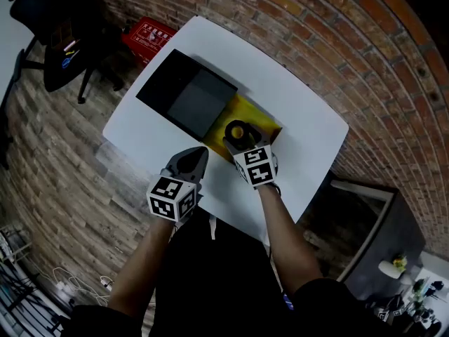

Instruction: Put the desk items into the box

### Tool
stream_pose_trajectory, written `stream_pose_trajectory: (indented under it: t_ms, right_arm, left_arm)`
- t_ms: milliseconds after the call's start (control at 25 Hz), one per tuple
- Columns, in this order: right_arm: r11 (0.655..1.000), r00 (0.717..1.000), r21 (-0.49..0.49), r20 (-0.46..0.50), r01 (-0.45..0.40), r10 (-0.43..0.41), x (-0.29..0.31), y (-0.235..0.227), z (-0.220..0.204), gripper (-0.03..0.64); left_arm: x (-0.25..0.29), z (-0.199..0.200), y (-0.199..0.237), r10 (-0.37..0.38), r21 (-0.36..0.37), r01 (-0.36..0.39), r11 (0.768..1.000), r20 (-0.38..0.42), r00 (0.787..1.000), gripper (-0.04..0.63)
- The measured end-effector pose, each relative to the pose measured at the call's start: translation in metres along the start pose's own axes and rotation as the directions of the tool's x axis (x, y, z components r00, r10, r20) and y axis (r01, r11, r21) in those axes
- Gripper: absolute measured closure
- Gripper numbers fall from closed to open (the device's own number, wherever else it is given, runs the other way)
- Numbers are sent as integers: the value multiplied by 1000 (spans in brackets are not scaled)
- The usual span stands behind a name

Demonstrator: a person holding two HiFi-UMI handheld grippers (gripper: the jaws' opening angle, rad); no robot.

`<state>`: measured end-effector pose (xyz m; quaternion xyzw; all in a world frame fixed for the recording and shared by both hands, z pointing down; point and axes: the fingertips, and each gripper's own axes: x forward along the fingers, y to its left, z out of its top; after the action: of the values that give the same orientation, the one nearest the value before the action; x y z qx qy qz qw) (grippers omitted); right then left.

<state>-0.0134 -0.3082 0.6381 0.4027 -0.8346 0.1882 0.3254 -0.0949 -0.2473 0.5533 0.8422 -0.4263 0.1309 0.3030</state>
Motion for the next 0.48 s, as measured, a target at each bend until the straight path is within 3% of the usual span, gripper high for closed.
stream_pose_trajectory:
  t_ms: [480]
  right_arm:
    - [1000,995,2,-97,14,-14,30,2,-6,272]
  left_arm:
    - [2,-4,10,11,-28,-11,1000,-9,1000,589]
